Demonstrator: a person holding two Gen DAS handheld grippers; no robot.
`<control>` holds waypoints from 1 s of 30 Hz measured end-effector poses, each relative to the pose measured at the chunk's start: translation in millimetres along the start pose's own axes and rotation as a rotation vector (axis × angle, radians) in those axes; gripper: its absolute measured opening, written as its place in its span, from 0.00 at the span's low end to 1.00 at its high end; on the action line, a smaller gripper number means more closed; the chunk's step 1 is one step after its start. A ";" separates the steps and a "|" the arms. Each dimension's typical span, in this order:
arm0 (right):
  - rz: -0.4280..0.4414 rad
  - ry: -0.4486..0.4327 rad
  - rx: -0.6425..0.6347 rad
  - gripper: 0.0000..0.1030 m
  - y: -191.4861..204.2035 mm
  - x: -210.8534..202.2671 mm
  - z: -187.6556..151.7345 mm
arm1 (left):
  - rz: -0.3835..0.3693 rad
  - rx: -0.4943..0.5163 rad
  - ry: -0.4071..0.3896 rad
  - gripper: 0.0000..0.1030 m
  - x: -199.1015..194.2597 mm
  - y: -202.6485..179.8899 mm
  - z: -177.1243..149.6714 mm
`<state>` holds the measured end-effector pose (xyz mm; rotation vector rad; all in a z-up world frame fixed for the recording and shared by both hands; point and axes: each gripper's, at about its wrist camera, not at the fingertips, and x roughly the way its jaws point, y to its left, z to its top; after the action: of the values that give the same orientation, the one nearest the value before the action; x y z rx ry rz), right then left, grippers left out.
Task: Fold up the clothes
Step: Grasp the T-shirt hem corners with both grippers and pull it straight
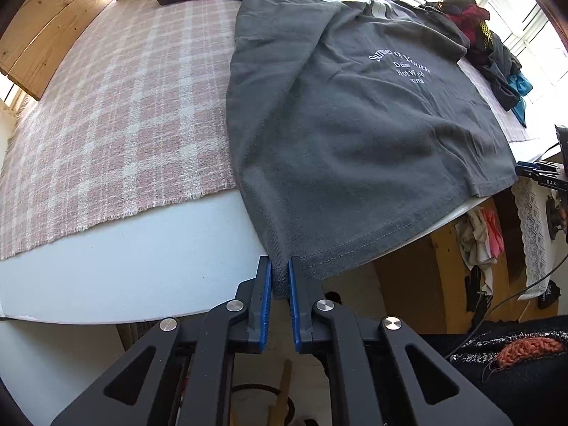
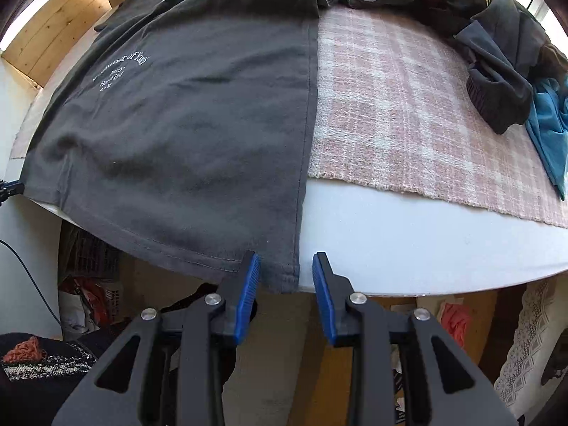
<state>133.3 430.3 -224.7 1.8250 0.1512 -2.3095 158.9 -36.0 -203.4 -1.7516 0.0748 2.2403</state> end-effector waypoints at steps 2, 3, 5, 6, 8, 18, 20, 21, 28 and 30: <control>0.024 -0.005 -0.015 0.18 3.2 0.1 0.8 | 0.000 0.000 -0.003 0.07 -0.2 -2.3 1.2; 0.047 -0.008 -0.021 0.08 4.7 -0.1 0.9 | 0.000 0.000 -0.007 0.07 -0.8 -3.1 1.6; 0.065 -0.017 -0.023 0.08 5.8 -3.3 2.4 | -0.004 -0.001 -0.018 0.06 -3.6 -3.9 2.3; 0.078 -0.025 -0.020 0.08 5.5 -6.7 3.6 | -0.014 -0.008 -0.026 0.06 -7.6 -3.0 3.0; 0.116 -0.059 -0.003 0.08 4.0 -21.6 5.8 | -0.046 -0.034 -0.049 0.06 -18.7 0.5 4.4; 0.206 -0.138 0.005 0.08 7.7 -85.5 -10.3 | -0.038 -0.065 -0.122 0.06 -75.7 22.1 8.5; 0.207 -0.092 -0.008 0.08 13.4 -75.1 -19.8 | -0.045 -0.075 -0.102 0.06 -71.3 27.0 4.2; 0.217 -0.074 -0.016 0.08 16.9 -71.7 -24.8 | -0.045 -0.076 -0.087 0.06 -66.6 27.1 0.2; 0.231 -0.113 -0.016 0.07 24.3 -100.6 -34.7 | -0.050 -0.061 -0.093 0.06 -73.1 25.1 0.2; 0.235 -0.108 0.005 0.07 20.4 -98.5 -37.0 | -0.045 -0.051 -0.096 0.06 -74.4 27.1 -0.9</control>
<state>194.7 426.4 -136.9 1.6183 -0.0809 -2.2369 168.6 -76.8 -136.2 -1.6510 -0.0416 2.3086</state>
